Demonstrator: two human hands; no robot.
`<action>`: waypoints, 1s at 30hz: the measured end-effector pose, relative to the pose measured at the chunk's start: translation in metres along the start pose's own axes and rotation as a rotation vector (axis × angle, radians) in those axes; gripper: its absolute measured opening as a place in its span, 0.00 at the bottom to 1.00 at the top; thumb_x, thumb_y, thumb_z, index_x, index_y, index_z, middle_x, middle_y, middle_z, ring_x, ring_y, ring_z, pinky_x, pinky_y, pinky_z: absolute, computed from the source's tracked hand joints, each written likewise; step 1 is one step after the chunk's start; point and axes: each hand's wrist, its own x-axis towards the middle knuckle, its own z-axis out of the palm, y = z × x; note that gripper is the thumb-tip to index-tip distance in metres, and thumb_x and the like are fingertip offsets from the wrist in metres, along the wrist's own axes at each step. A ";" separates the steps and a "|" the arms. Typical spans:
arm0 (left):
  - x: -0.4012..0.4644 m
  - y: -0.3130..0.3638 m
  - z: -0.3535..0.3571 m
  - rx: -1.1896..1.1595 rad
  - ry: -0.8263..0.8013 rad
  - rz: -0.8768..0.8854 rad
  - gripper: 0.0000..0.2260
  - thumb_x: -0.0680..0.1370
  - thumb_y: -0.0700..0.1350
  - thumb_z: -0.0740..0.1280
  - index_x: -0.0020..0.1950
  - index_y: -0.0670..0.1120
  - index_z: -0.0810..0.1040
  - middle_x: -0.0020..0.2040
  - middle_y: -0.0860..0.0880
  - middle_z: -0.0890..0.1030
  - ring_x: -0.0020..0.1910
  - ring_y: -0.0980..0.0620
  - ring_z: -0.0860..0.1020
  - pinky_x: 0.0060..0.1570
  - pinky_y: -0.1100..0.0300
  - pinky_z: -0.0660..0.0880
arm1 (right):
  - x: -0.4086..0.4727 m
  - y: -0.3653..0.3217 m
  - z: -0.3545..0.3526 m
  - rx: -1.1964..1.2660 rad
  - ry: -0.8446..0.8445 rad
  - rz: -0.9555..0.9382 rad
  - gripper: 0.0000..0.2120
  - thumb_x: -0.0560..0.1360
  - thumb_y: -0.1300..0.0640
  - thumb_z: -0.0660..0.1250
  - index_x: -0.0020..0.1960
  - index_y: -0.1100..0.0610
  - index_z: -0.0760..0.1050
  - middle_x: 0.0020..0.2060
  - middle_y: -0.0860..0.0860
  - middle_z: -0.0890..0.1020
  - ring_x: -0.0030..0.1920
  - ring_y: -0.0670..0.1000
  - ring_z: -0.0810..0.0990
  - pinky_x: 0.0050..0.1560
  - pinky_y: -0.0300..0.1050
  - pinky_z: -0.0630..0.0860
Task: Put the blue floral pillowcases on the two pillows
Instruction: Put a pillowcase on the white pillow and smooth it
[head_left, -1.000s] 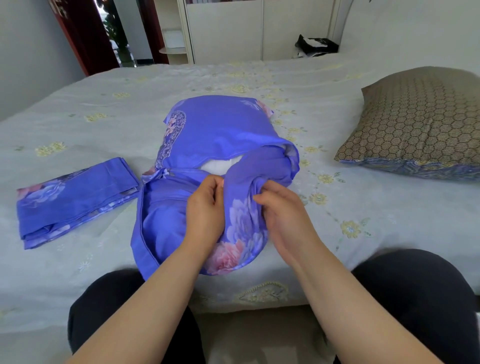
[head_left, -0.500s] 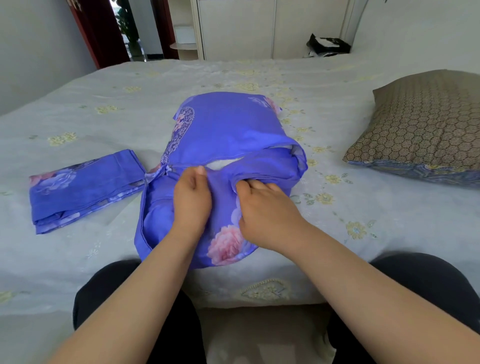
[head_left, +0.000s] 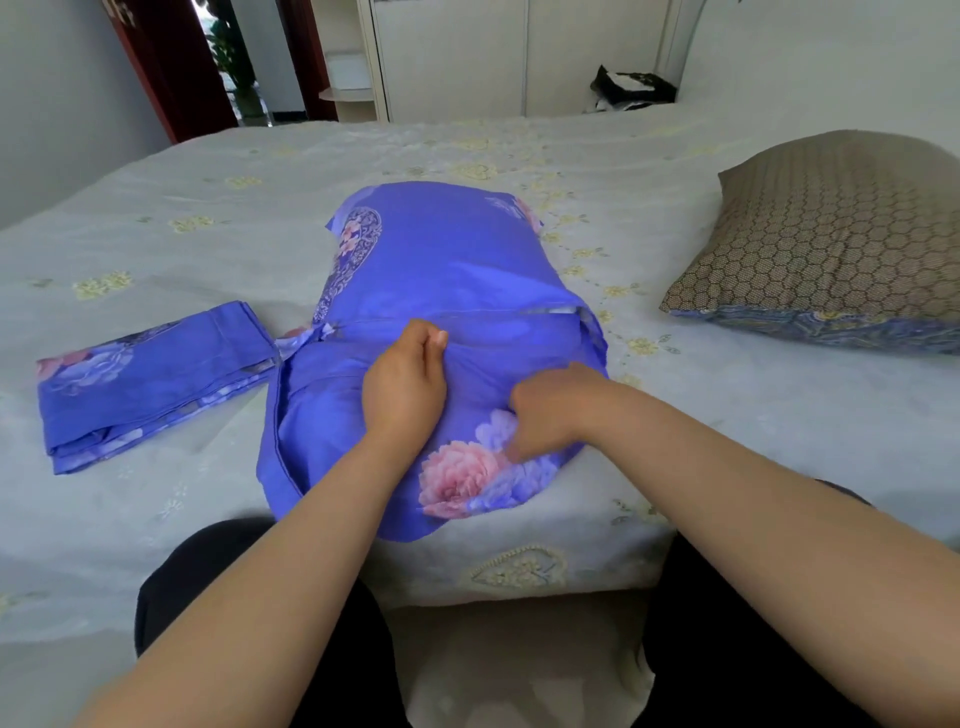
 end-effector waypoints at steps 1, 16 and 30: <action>-0.006 0.002 0.007 0.041 -0.035 0.061 0.10 0.81 0.47 0.57 0.48 0.43 0.74 0.40 0.41 0.81 0.41 0.37 0.78 0.35 0.51 0.68 | -0.008 0.009 0.015 0.030 -0.040 0.019 0.16 0.70 0.41 0.64 0.35 0.53 0.67 0.33 0.46 0.71 0.42 0.54 0.73 0.44 0.45 0.66; -0.019 0.009 0.011 0.060 -0.070 0.133 0.06 0.81 0.45 0.58 0.47 0.44 0.72 0.43 0.44 0.78 0.44 0.41 0.75 0.35 0.55 0.62 | -0.082 0.046 0.088 0.943 0.304 0.146 0.21 0.68 0.47 0.74 0.32 0.53 0.62 0.28 0.45 0.65 0.29 0.45 0.62 0.31 0.36 0.59; -0.046 0.046 0.010 0.148 0.032 0.613 0.07 0.78 0.44 0.64 0.49 0.43 0.79 0.51 0.48 0.80 0.49 0.45 0.75 0.59 0.52 0.68 | -0.088 0.049 0.102 1.344 0.399 0.537 0.18 0.78 0.41 0.57 0.53 0.56 0.73 0.45 0.52 0.79 0.46 0.55 0.80 0.50 0.54 0.79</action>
